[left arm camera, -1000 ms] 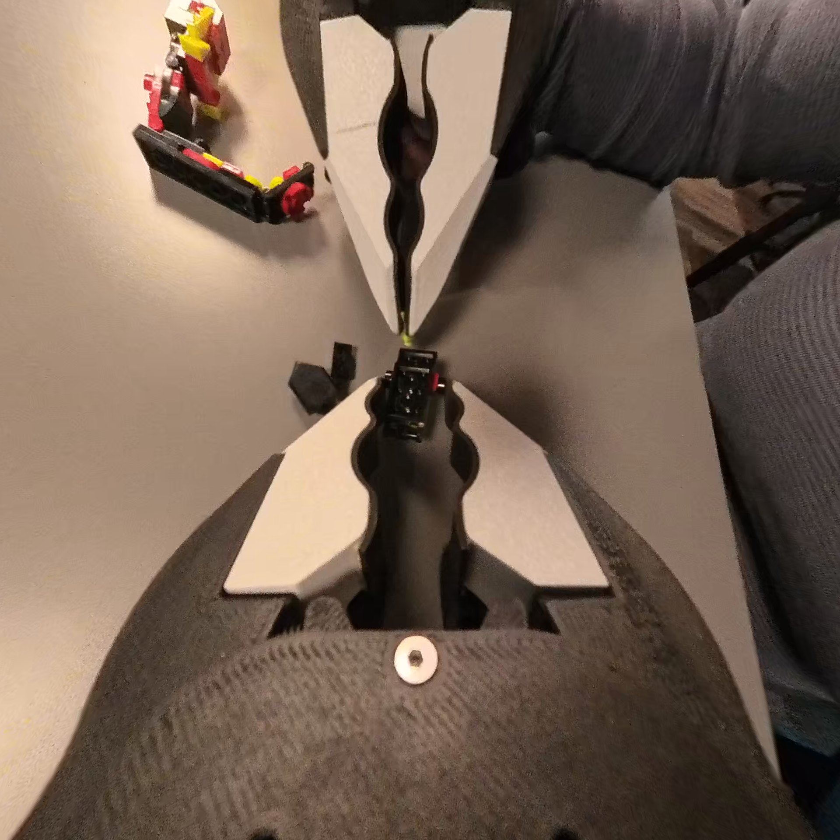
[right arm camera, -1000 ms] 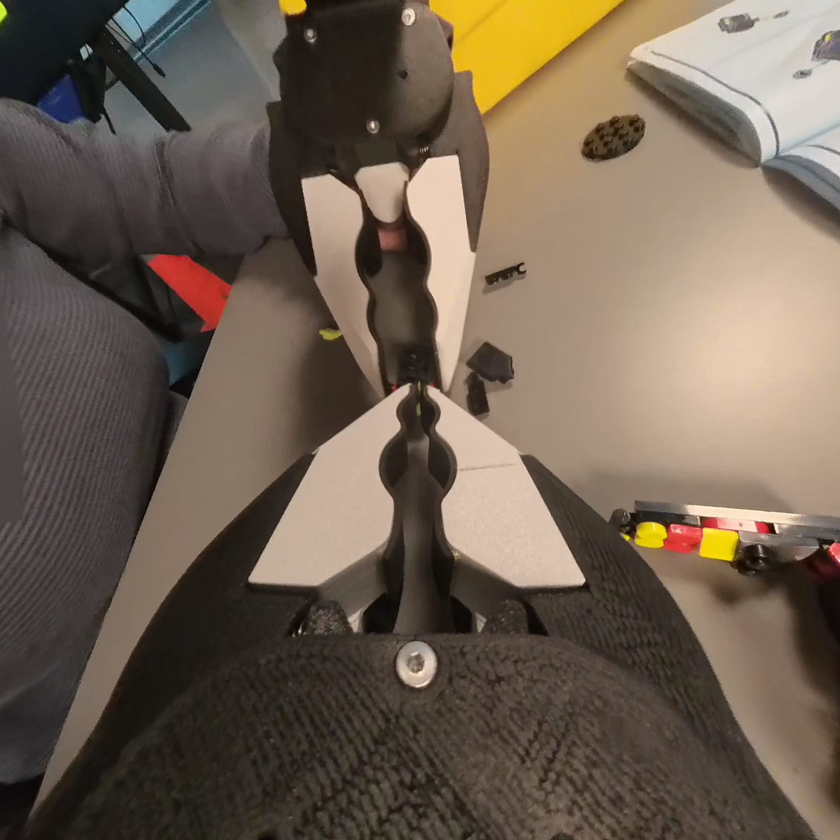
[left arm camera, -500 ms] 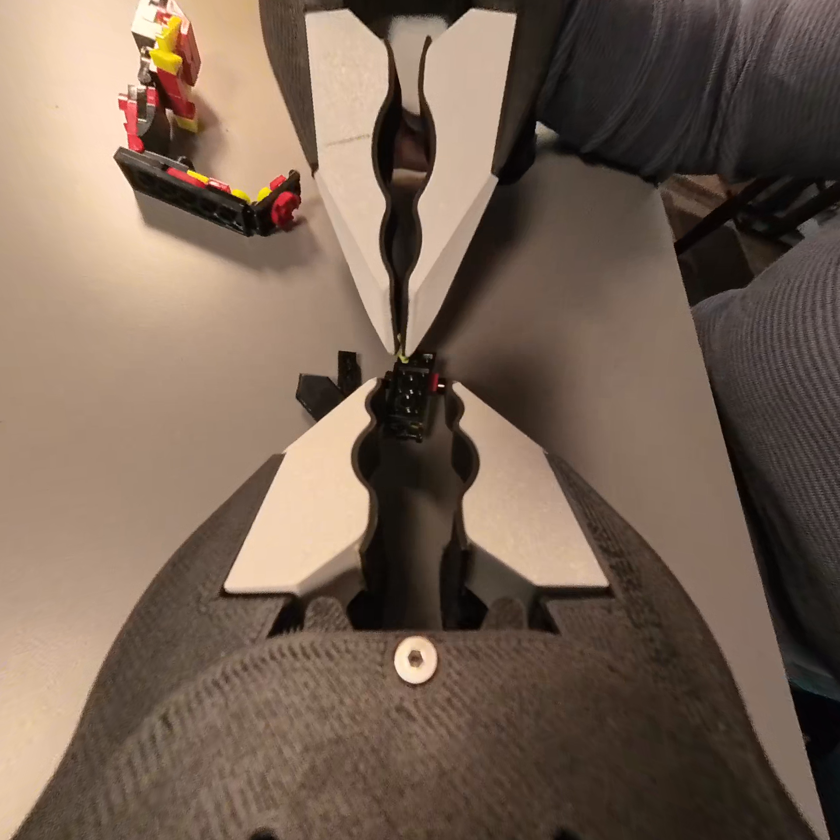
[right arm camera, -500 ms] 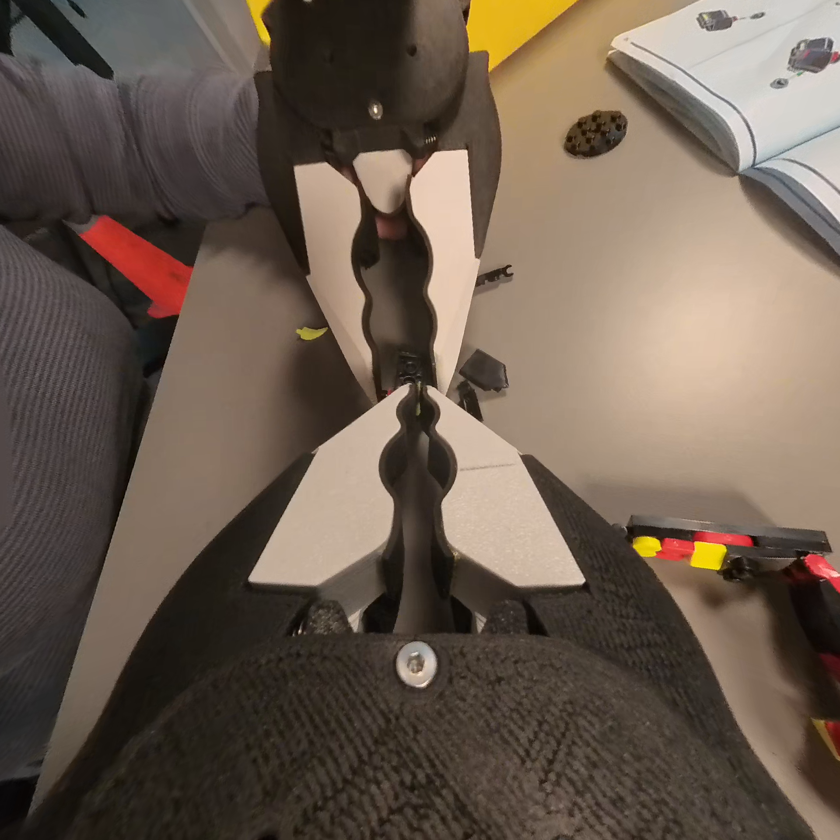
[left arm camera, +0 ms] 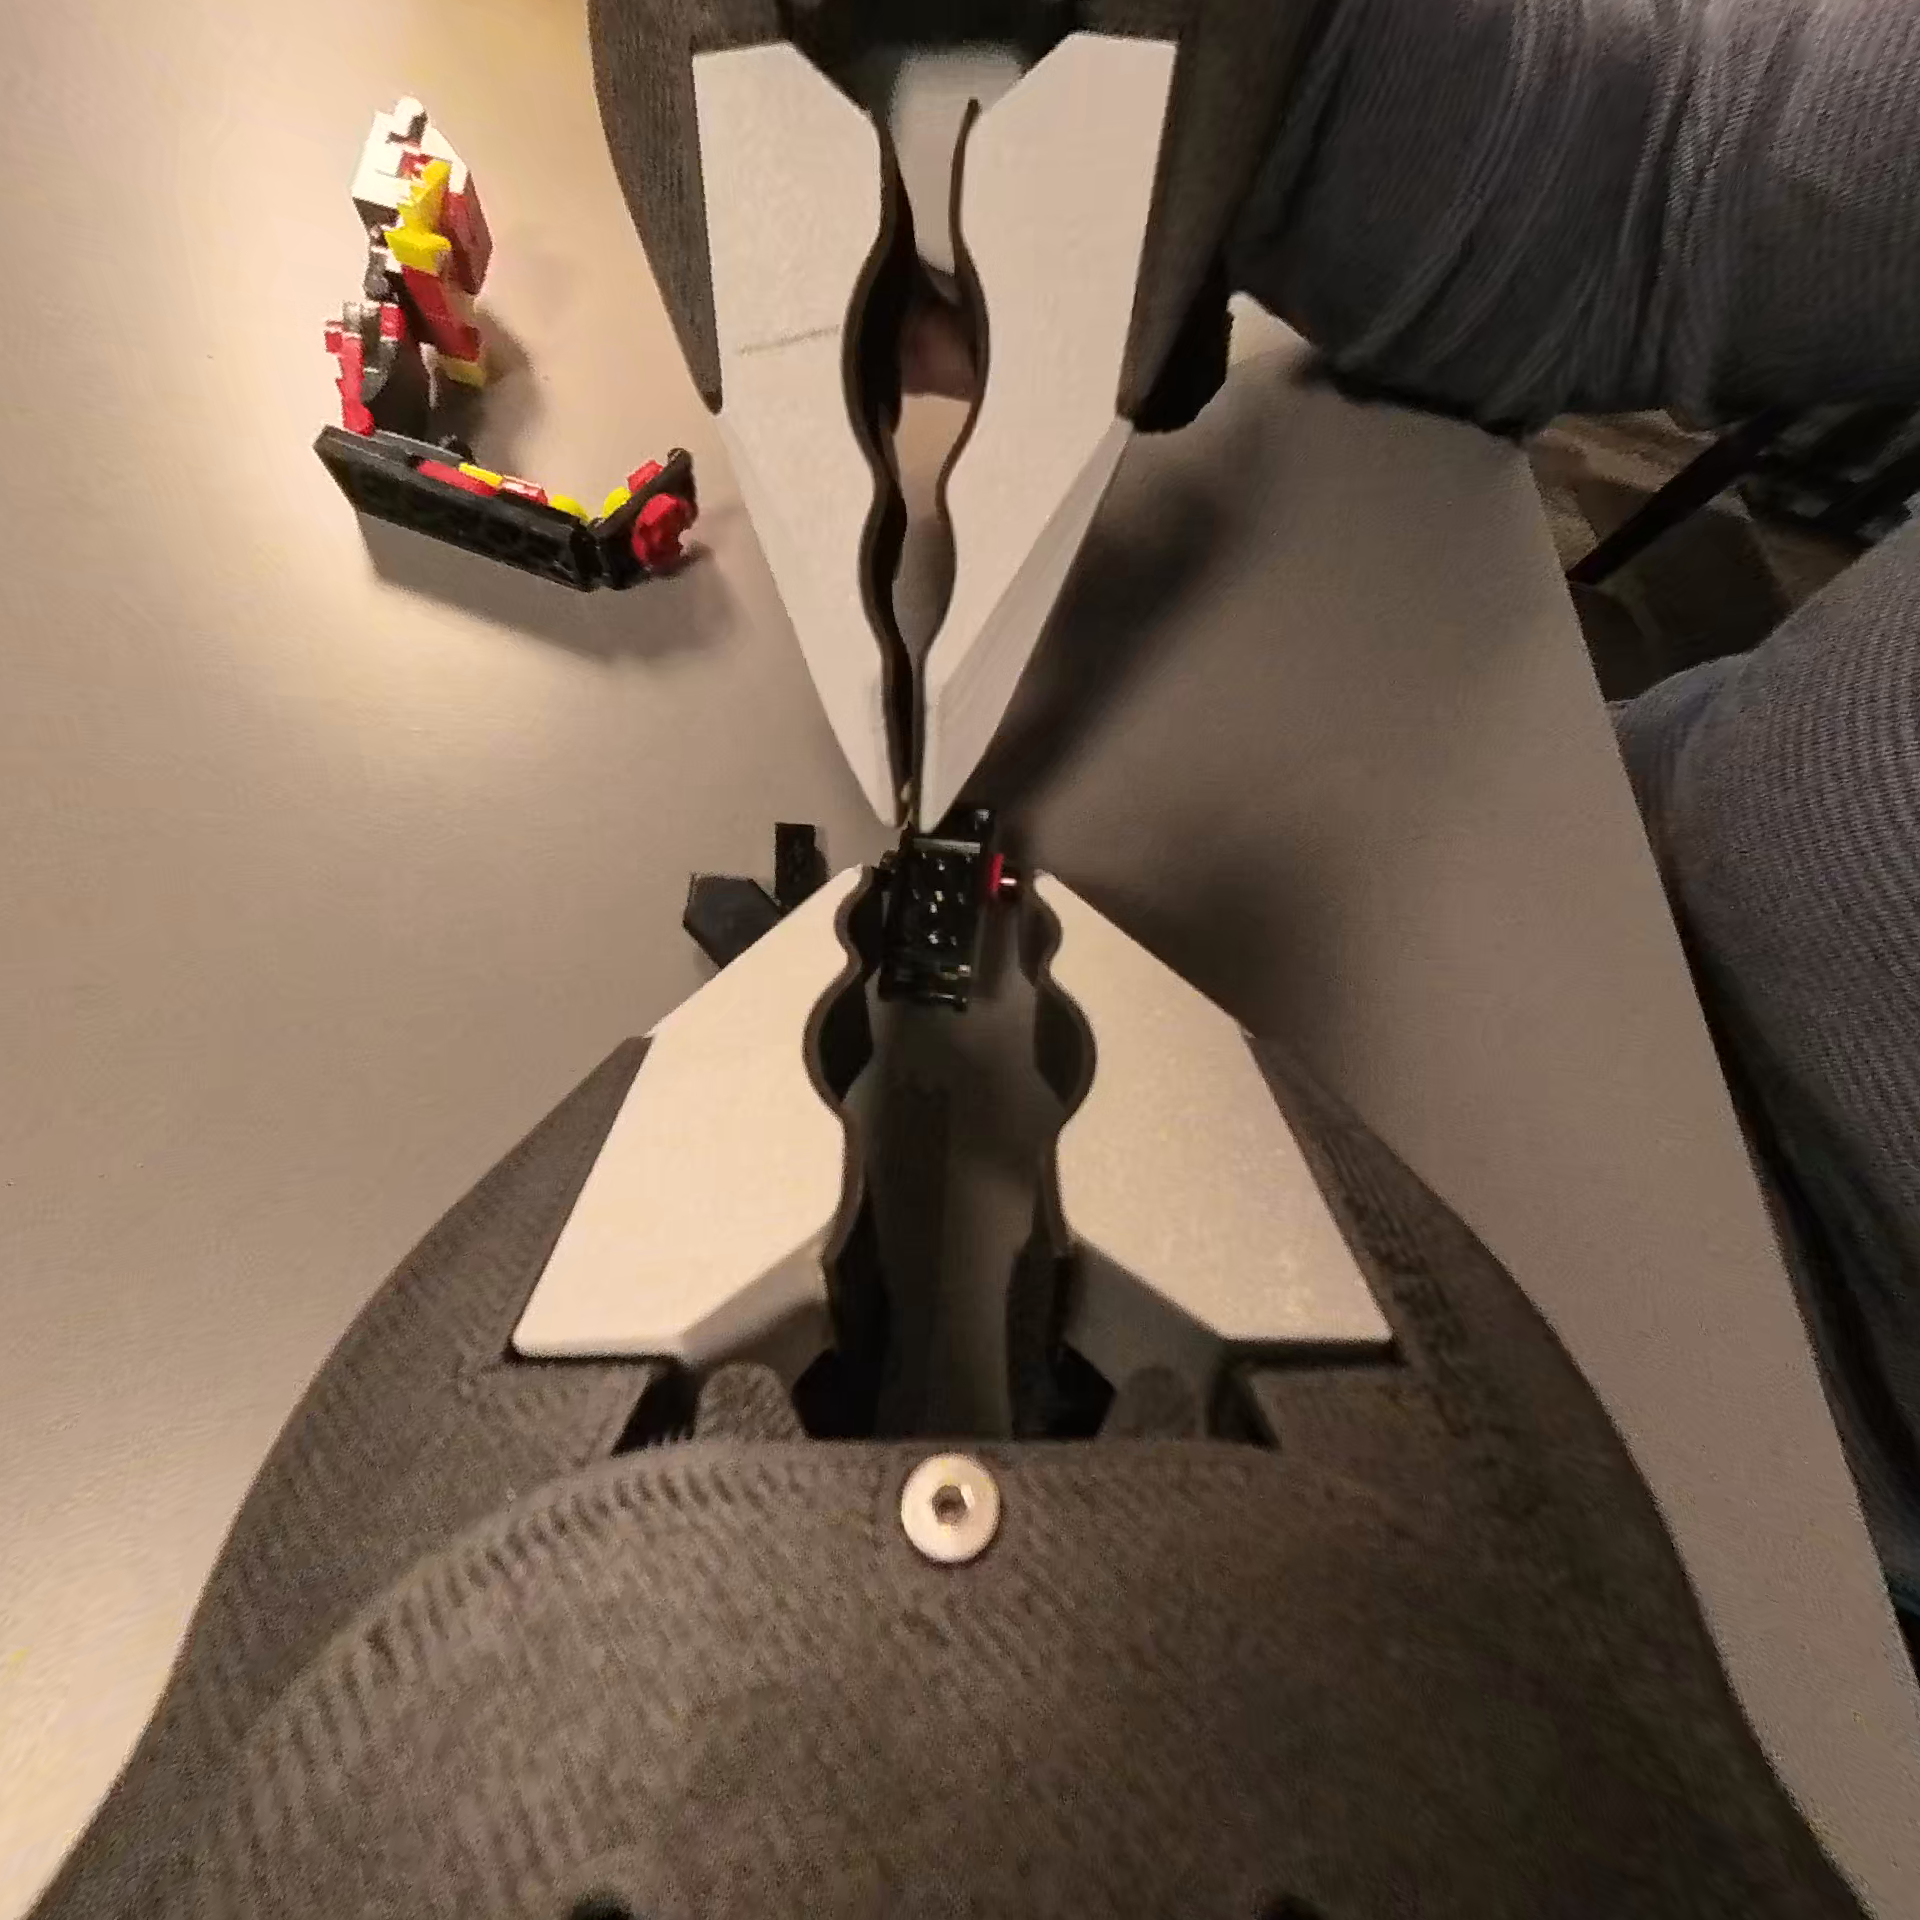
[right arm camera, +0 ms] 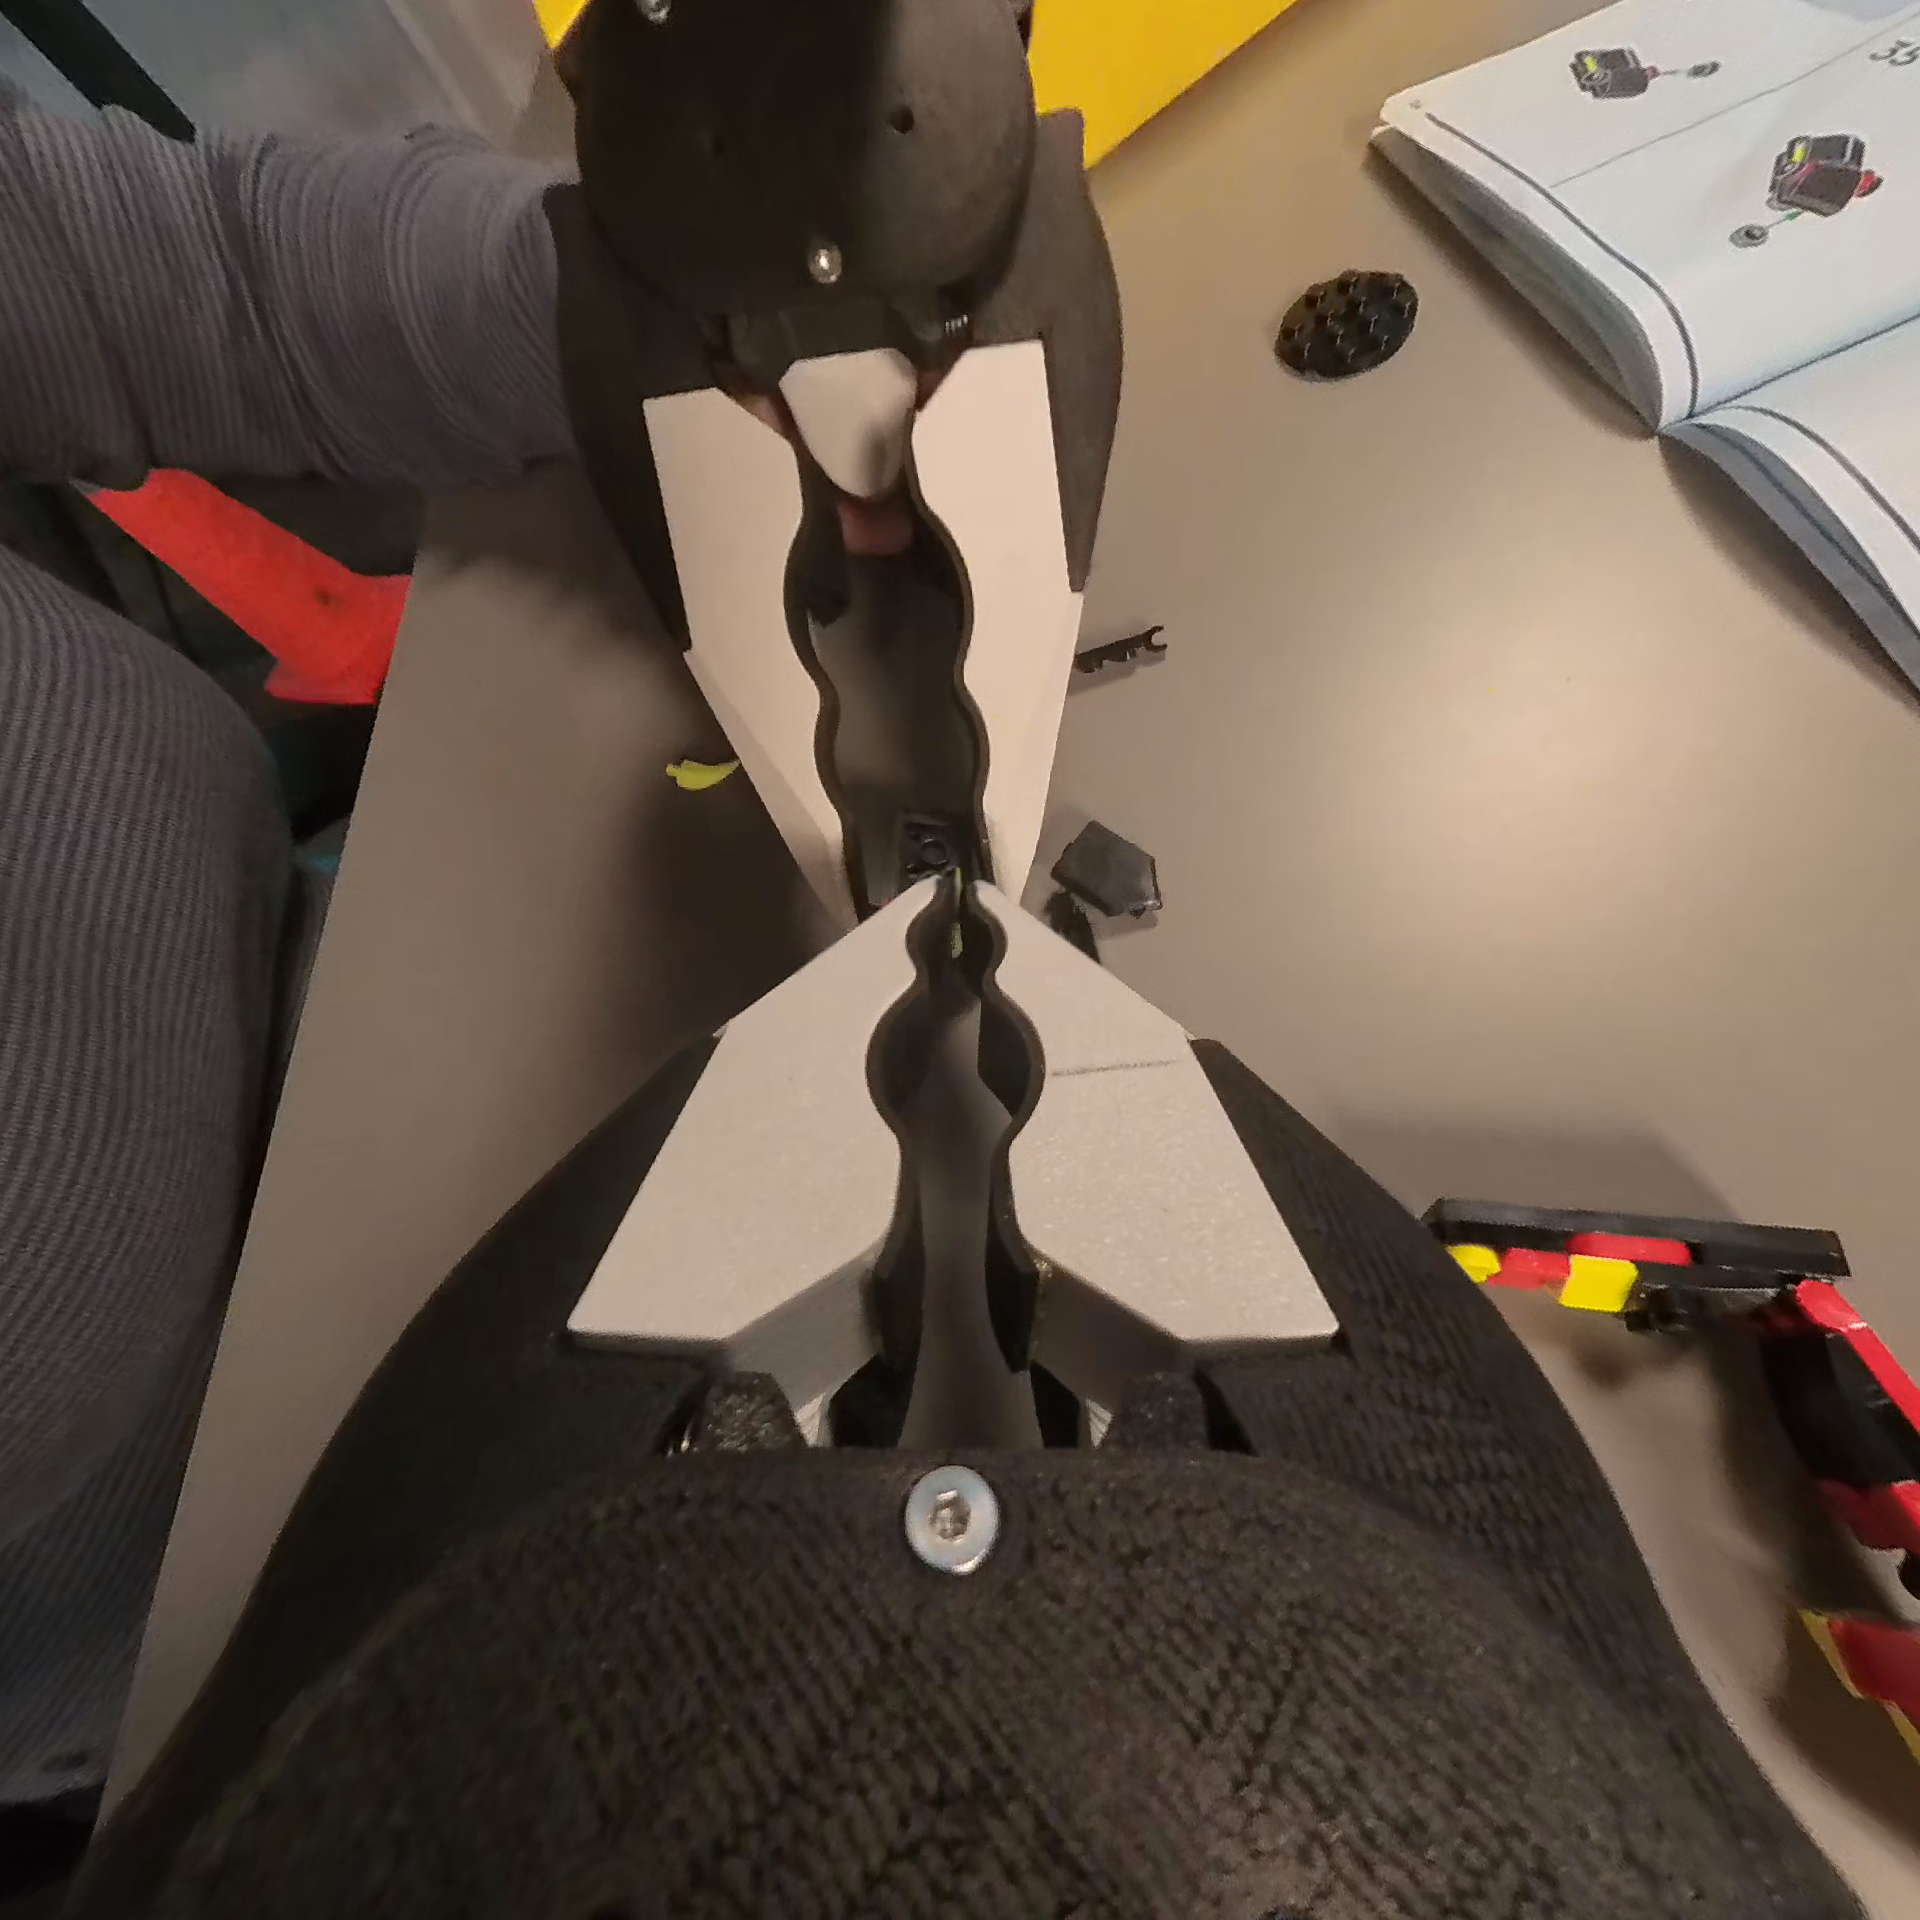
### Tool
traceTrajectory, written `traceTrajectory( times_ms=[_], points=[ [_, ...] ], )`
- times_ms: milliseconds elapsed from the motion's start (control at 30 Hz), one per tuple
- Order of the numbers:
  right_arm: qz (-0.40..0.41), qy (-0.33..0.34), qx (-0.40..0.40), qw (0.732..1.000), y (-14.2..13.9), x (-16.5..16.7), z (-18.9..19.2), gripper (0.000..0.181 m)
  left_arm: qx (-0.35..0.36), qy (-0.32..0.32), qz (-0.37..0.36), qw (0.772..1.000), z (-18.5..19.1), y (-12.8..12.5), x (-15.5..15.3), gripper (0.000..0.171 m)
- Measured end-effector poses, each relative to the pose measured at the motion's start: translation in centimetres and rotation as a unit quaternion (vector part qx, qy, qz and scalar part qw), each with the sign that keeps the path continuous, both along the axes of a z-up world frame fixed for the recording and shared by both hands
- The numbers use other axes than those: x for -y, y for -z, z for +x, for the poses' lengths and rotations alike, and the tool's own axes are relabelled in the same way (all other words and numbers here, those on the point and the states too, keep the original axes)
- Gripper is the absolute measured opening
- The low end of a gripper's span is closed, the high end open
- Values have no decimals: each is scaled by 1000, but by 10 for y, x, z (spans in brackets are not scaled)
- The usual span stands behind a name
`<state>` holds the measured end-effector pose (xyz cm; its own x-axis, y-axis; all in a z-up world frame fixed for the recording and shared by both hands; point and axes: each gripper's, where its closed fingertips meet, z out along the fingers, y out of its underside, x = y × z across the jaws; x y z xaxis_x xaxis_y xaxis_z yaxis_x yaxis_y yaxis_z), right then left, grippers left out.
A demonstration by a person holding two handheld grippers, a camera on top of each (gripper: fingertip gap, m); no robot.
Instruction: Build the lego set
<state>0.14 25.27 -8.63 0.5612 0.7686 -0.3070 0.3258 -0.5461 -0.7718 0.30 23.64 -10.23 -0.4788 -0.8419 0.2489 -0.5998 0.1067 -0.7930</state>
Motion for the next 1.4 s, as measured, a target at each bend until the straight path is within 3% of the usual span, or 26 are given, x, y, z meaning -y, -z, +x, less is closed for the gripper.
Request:
traceTrajectory(
  times_ms=[600,1067,1200,1400],
  points=[
    [29,11,6,999,0,-6,-3,0,-9,-5,-27,1000,0,-2,-2,24],
    [27,30,-96,995,-6,-6,-4,0,-21,-4,-84,996,-2,-7,-1,24],
    [71,45,-97,992,-14,-11,-2,0,-12,-14,-130,991,-1,-15,-5,24],
    [53,48,-116,991,-15,-12,-2,0,-12,-11,-142,990,-1,-17,-4,24]
  ],
)
